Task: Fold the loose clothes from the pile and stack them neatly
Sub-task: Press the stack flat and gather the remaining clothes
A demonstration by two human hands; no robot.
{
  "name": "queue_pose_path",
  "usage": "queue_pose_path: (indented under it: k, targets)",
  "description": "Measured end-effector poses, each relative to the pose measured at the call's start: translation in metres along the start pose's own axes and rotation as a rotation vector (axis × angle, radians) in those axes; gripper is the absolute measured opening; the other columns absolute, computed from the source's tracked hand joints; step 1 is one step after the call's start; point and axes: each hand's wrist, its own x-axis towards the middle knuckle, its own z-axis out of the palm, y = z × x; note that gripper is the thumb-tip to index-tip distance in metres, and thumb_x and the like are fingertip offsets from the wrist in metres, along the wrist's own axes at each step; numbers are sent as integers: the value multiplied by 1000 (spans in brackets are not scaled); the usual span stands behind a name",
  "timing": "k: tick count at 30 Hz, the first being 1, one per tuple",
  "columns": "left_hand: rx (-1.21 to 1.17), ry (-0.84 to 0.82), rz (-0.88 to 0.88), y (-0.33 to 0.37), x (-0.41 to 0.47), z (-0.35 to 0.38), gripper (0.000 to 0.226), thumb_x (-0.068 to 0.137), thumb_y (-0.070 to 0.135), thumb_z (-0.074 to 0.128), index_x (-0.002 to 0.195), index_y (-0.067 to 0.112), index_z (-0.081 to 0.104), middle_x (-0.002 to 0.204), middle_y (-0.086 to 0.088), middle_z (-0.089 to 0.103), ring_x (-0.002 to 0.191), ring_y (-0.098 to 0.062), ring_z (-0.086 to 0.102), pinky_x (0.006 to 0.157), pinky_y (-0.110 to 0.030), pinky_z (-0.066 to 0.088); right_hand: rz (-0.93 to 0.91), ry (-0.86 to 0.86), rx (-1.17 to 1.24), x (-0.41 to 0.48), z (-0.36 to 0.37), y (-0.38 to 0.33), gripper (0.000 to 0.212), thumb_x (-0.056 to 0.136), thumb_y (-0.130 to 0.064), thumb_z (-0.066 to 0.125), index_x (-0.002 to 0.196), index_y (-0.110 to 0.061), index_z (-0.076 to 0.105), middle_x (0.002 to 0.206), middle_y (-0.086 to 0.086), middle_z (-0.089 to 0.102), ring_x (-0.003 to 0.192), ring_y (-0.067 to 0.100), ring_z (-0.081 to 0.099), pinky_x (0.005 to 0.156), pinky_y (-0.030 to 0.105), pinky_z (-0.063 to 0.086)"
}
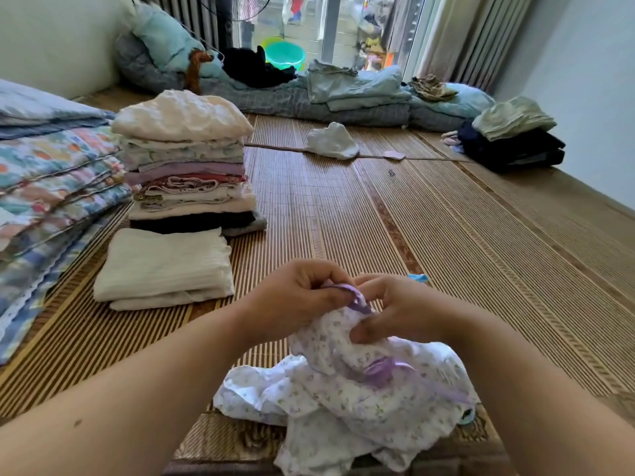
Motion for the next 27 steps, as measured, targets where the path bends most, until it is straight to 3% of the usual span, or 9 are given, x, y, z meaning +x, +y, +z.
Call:
queue_pose_path:
  k: [4,7,9,11,12,14,15,23,27]
  targets:
    - [377,143,-12,-6,-1,-15,14,82,23,73,72,30,66,65,17,62,57,4,54,55,-10,42,-7,172,-308,-6,-16,1,21,68,-42,72,74,-22,69,98,-6,68,111,9,58,99,41,44]
    - [470,115,-19,-6,-6,-25,13,78,23,76,74,29,66,64,12,62,53,1,53,51,-12,41,41,81,-403,-22,-33,5,37,68,-58,66,81,-23,70,101,-18,67,122,-13,37,114,42,17]
    - [537,141,24,-1,-9,-29,22,77,15,72,72,34,65,68,16,64,56,1,56,52,-10,42,75,13,-477,-32,-38,3,26,69,-61,65,80,-39,69,107,-25,65,126,-11,29,114,46,2]
    - [594,215,83,8,-12,-31,30,76,9,67,70,37,63,66,22,62,57,2,56,51,-7,39,68,99,-503,-42,-43,-2,13,72,-54,67,70,-42,64,99,-18,67,114,-5,46,110,40,24]
    - [608,257,97,14,-14,-33,29,77,9,66,69,37,62,65,23,61,56,2,55,51,-7,38,65,188,-487,-47,-48,-7,19,73,-49,67,64,-33,63,85,-13,68,93,-2,56,93,30,42]
    - [636,319,102,31,-15,-38,24,79,14,67,70,35,63,63,21,60,53,1,53,50,-9,38,62,378,-439,-56,-66,-21,29,72,-43,66,55,-23,53,57,-11,56,53,0,49,51,17,40]
    - [670,327,106,42,-15,-42,22,80,16,66,71,36,62,64,20,60,53,0,53,50,-9,39,55,454,-438,-61,-77,-28,29,72,-42,66,54,-25,51,51,-13,52,47,1,46,44,16,37]
    - [1102,390,165,182,9,-91,20,78,35,74,69,40,57,68,17,56,64,5,50,54,-13,33,-91,694,-444,-92,-172,-116,24,73,-26,81,77,-27,58,75,-12,58,56,-6,56,43,3,37]
    - [965,575,133,232,12,-111,27,78,49,72,66,28,60,58,12,54,53,-2,47,47,-21,32,-121,741,-208,-104,-198,-150,16,76,-12,78,83,-21,67,68,-13,64,54,-2,60,45,4,39]
